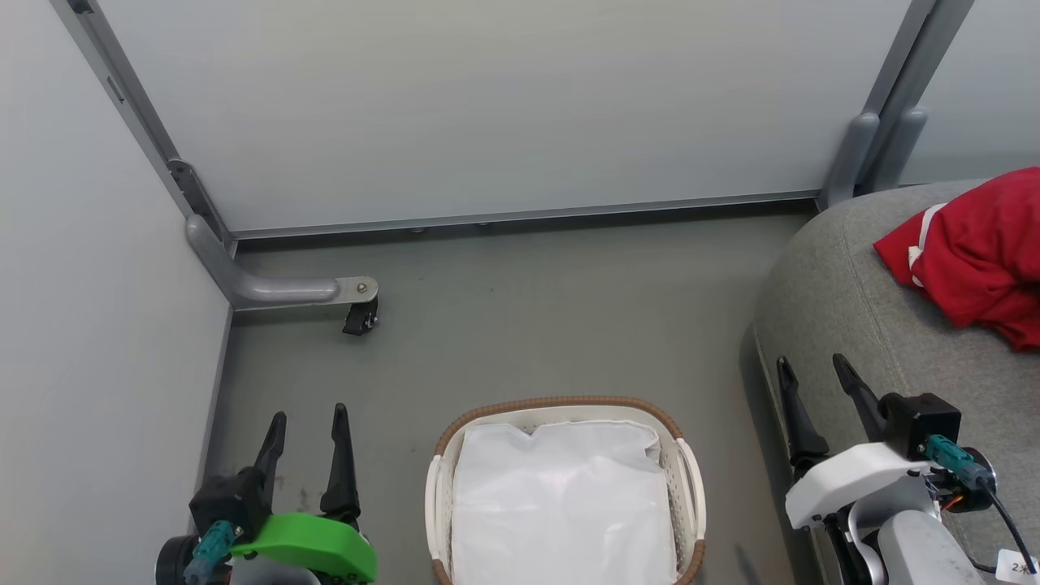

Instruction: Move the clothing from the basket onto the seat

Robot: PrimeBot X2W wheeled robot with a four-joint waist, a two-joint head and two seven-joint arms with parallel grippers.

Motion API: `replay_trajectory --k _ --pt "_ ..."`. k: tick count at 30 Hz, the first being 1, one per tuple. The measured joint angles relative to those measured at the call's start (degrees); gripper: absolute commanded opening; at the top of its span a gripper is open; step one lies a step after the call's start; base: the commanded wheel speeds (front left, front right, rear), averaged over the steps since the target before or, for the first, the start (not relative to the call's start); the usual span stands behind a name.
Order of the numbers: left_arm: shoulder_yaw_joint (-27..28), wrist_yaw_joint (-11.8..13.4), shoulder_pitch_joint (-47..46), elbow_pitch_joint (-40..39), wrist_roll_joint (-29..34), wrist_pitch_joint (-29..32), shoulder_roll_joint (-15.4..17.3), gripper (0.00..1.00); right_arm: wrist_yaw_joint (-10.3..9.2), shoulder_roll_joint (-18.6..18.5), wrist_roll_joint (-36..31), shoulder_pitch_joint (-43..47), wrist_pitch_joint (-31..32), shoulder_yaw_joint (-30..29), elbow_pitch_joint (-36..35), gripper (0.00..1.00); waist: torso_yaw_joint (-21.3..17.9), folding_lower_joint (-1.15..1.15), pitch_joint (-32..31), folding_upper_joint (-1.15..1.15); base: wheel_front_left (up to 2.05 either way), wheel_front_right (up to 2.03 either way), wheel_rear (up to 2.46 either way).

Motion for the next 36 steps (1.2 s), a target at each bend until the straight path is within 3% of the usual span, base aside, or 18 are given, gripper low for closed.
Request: replay_trajectory --k 12,13,20,36 --pt "0.15 -0.04 -0.01 0.41 -0.45 0.0 0.0 1.0 0.0 0.0 0.42 0.2 0.0 0.36 -1.55 1.0 0.09 0.0 0.2 0.0 0.0 0.0 0.0" --pt "0.2 -0.09 -0.01 0.24 -0.74 0.0 0.0 0.0 0.0 0.0 0.42 0.2 0.0 0.4 -1.67 0.0 0.08 0.0 0.24 0.0 0.0 0.0 0.0" --pt "0.24 -0.05 0.87 2.68 -2.34 0.63 -0.14 0.0 0.0 0.65 1.92 1.92 0.96 0.18 1.04 0.0 0.07 0.0 0.22 0.0 0.0 0.0 0.0" --pt "3.22 -0.99 0.82 1.08 -17.3 5.06 -0.15 0.0 0.0 0.6 18.72 2.1 5.06 -0.79 -1.31 0.0 -0.08 0.0 -0.02 0.0 0.0 0.0 0.0"
